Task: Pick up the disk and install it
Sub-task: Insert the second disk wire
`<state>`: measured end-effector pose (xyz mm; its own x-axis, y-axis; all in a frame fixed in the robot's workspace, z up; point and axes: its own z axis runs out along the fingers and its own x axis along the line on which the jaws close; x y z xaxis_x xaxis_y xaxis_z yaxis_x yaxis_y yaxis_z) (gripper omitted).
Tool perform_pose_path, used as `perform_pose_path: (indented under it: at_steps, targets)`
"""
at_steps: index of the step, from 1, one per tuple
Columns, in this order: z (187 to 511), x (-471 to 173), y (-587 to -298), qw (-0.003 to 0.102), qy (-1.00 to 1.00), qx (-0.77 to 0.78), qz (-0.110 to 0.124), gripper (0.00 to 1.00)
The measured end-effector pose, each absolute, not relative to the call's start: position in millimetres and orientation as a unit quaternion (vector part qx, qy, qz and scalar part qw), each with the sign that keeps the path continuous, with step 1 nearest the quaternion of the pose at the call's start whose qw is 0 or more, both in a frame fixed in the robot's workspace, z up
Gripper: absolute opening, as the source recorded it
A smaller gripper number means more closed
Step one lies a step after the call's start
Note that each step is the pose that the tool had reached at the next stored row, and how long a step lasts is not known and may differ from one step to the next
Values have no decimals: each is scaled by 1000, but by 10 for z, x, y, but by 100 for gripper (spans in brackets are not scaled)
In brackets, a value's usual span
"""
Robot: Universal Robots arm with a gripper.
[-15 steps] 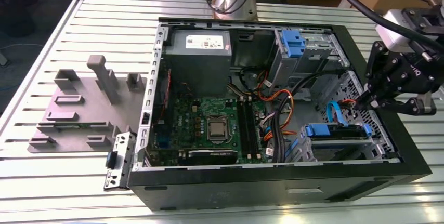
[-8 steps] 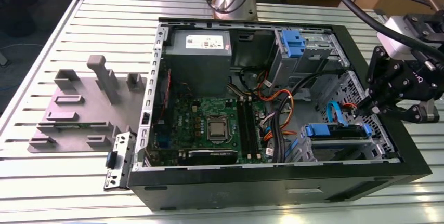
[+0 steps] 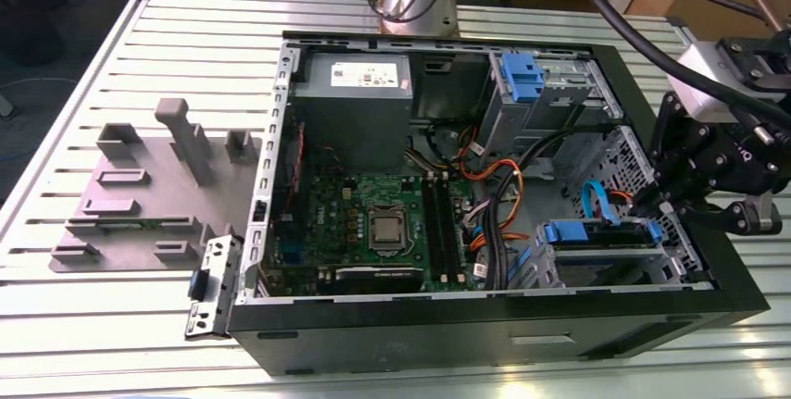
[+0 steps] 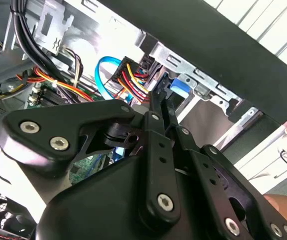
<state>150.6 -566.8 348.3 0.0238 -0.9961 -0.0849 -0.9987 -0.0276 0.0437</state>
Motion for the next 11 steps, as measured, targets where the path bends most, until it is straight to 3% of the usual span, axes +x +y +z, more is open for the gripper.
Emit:
perform_pose_path:
  at_steps: [11]
  targets:
    - [3426, 1484, -5683, 14, 697, -715, 46, 17]
